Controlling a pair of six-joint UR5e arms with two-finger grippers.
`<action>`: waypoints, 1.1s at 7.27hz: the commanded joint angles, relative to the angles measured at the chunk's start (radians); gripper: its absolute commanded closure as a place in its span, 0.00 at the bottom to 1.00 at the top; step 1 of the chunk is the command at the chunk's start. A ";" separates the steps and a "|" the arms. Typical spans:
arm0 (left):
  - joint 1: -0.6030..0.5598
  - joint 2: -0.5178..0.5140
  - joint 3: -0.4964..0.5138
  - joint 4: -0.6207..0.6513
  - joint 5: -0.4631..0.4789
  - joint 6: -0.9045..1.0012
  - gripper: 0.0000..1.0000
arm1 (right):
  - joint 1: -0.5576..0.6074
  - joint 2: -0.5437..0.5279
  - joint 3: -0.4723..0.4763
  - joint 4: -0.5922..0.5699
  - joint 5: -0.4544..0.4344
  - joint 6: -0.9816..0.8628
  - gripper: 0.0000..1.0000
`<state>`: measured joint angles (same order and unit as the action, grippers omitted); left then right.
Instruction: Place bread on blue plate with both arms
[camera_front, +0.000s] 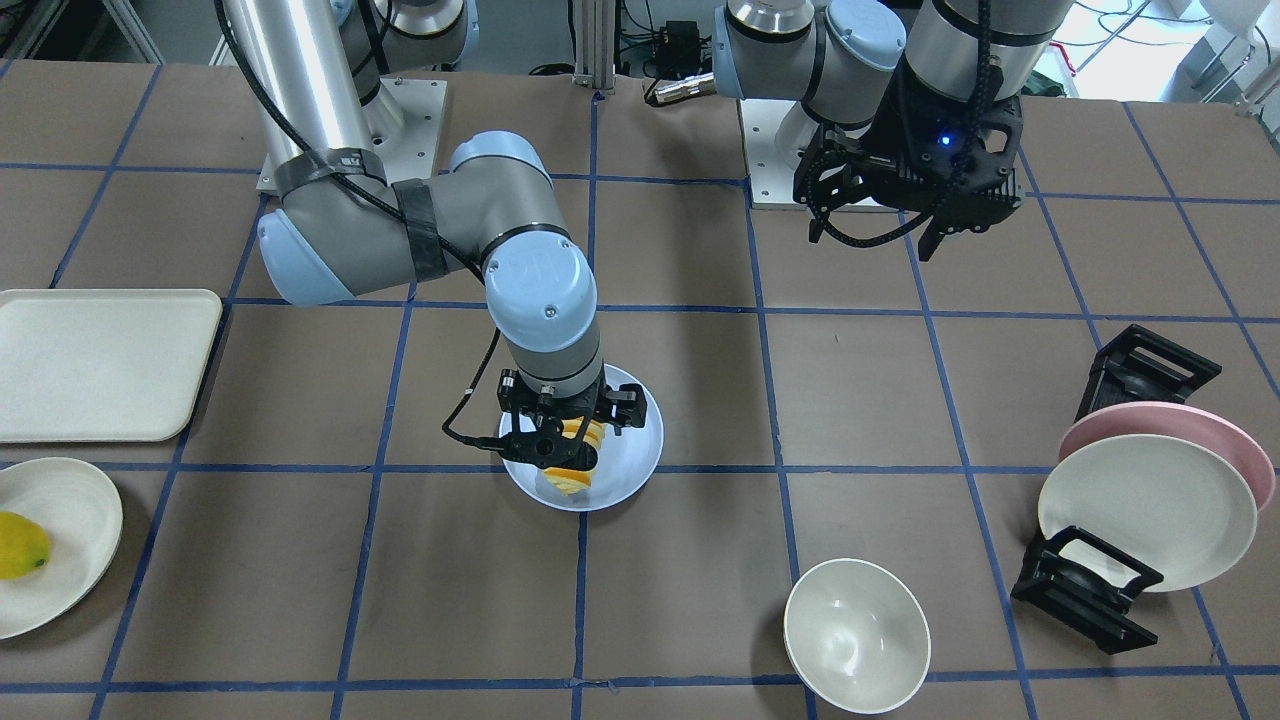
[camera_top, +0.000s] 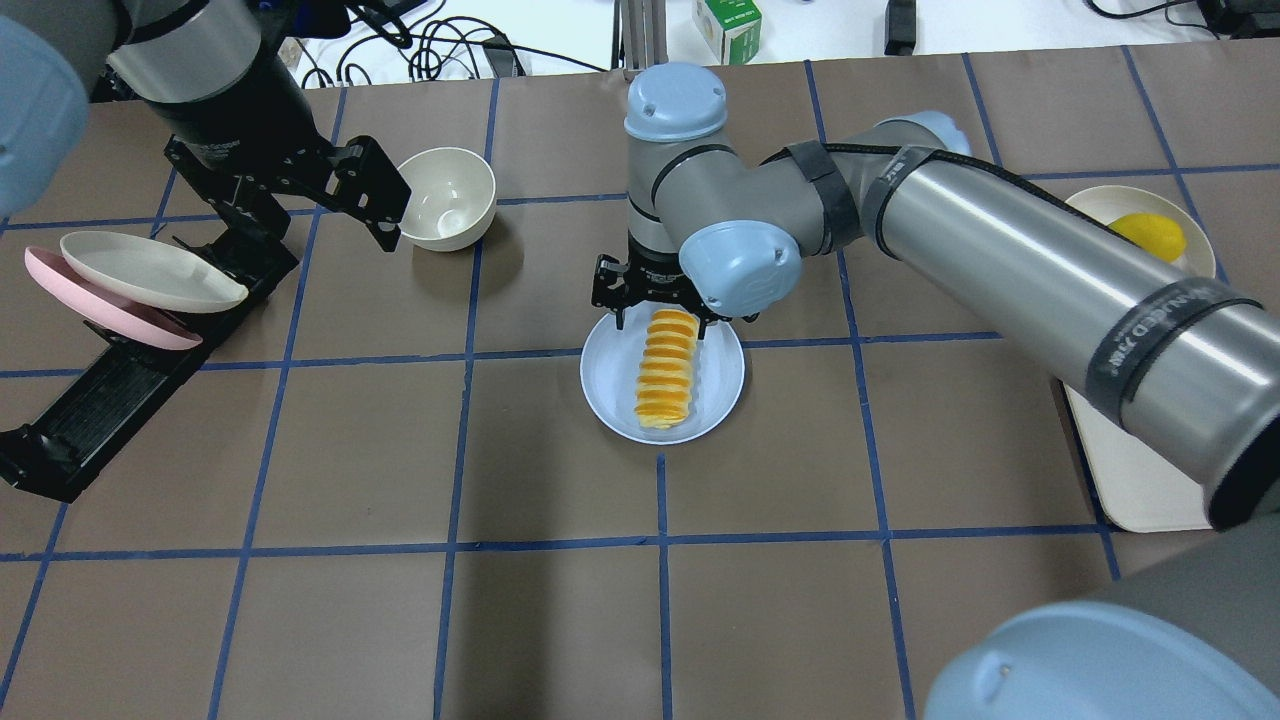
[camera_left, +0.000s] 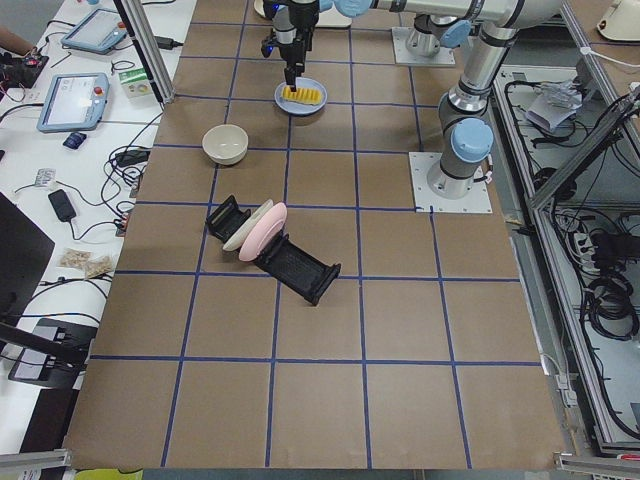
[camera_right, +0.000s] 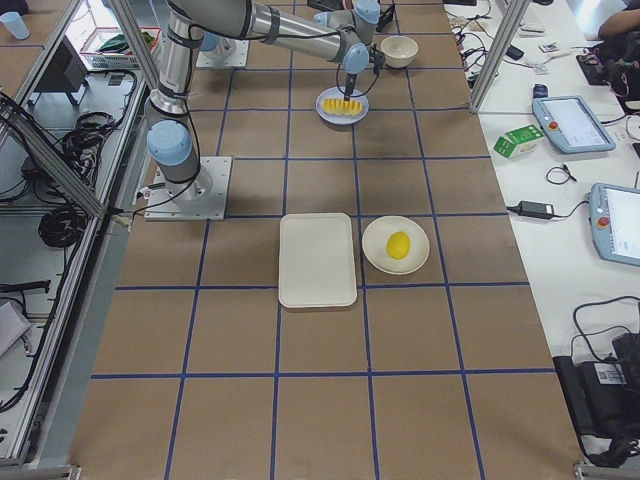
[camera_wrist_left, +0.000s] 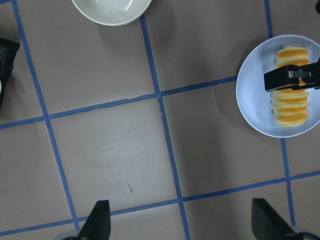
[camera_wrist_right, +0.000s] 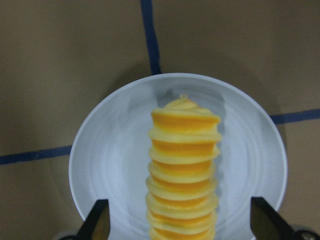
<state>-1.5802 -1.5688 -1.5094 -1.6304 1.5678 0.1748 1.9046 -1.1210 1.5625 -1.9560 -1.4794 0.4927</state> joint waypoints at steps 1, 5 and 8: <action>0.000 0.007 -0.005 0.000 0.000 -0.008 0.00 | -0.102 -0.142 0.001 0.130 -0.047 -0.028 0.00; 0.000 0.013 -0.009 0.001 0.000 -0.012 0.00 | -0.266 -0.397 0.008 0.382 -0.110 -0.192 0.00; 0.005 0.013 -0.009 0.001 -0.003 -0.015 0.00 | -0.363 -0.445 0.013 0.394 -0.107 -0.253 0.00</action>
<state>-1.5763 -1.5556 -1.5167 -1.6291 1.5650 0.1609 1.5629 -1.5393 1.5728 -1.5675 -1.5863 0.2479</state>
